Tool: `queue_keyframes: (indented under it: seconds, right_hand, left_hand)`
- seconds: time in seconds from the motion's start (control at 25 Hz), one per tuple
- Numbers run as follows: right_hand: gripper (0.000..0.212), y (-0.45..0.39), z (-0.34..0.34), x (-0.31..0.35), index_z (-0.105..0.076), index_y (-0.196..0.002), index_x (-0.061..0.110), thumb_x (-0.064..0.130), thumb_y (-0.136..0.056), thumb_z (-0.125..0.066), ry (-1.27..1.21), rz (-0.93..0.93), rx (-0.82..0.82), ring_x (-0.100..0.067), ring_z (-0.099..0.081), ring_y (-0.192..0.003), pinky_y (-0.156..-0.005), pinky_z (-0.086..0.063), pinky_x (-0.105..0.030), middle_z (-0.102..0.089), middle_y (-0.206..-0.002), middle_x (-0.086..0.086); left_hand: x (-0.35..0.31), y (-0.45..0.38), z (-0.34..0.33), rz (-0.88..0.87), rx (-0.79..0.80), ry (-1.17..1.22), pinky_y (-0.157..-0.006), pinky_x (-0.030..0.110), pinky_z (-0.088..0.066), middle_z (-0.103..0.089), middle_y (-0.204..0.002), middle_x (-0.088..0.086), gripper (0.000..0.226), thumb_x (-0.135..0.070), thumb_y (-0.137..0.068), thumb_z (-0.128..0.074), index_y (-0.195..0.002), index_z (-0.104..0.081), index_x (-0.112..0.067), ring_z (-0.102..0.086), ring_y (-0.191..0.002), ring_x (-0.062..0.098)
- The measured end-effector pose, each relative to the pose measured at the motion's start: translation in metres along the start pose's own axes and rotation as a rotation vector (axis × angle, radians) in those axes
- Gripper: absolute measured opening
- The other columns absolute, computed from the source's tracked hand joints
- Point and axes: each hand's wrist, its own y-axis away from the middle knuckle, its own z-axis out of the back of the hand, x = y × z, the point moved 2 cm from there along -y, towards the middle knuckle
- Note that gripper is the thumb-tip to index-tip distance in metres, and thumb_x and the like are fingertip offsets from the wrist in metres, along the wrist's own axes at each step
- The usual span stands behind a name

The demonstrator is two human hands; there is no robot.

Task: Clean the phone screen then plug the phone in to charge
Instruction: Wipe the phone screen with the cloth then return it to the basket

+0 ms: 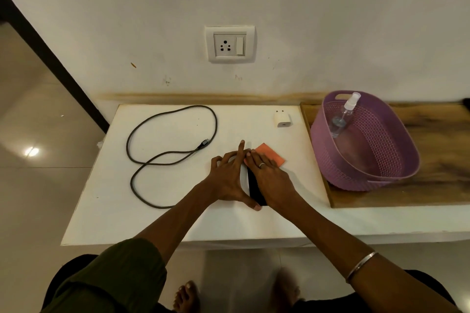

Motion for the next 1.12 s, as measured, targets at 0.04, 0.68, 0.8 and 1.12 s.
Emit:
queue_keyframes:
  seconds: [0.04, 0.68, 0.8, 1.12]
  right_hand:
    - [0.095, 0.001, 0.003, -0.003, -0.005, -0.154, 0.018, 0.050, -0.086, -0.062, 0.028, 0.012, 0.003, -0.027, -0.013, -0.149, -0.121, -0.012, -0.040, -0.013, -0.162, -0.005]
    - [0.093, 0.020, 0.001, 0.022, -0.006, -0.154, 0.015, 0.032, -0.087, -0.067, 0.050, 0.009, 0.085, -0.030, -0.013, -0.149, -0.119, -0.018, -0.042, -0.012, -0.162, -0.008]
    - [0.090, 0.025, 0.004, 0.017, -0.008, -0.154, 0.018, 0.035, -0.088, -0.065, 0.045, 0.005, 0.065, -0.030, -0.012, -0.149, -0.119, -0.017, -0.042, -0.011, -0.162, -0.006]
    - [0.090, 0.036, 0.013, -0.018, -0.005, -0.154, 0.022, 0.034, -0.088, -0.065, 0.060, -0.204, -0.008, -0.029, -0.013, -0.149, -0.114, -0.030, -0.042, -0.011, -0.163, -0.003]
  left_hand:
    - [0.000, 0.000, 0.000, -0.001, -0.003, -0.003, -0.121, 0.055, -0.003, -0.019, -0.165, -0.002, 0.164, -0.084, -0.039, -0.078, -0.150, 0.029, -0.030, -0.010, -0.153, 0.023]
    - [0.002, -0.001, -0.002, -0.038, -0.006, -0.014, -0.119, 0.054, -0.006, -0.019, -0.164, -0.003, 0.162, -0.084, -0.036, -0.076, -0.152, 0.024, -0.031, -0.011, -0.152, 0.023]
    - [0.003, 0.000, -0.001, -0.021, -0.015, -0.009, -0.119, 0.052, -0.005, -0.016, -0.165, -0.002, 0.162, -0.087, -0.034, -0.073, -0.153, 0.022, -0.032, -0.011, -0.152, 0.023]
    - [0.001, 0.000, 0.000, -0.006, -0.032, -0.031, -0.119, 0.052, -0.005, -0.015, -0.165, -0.001, 0.161, -0.089, -0.033, -0.074, -0.155, 0.014, -0.031, -0.011, -0.152, 0.023]
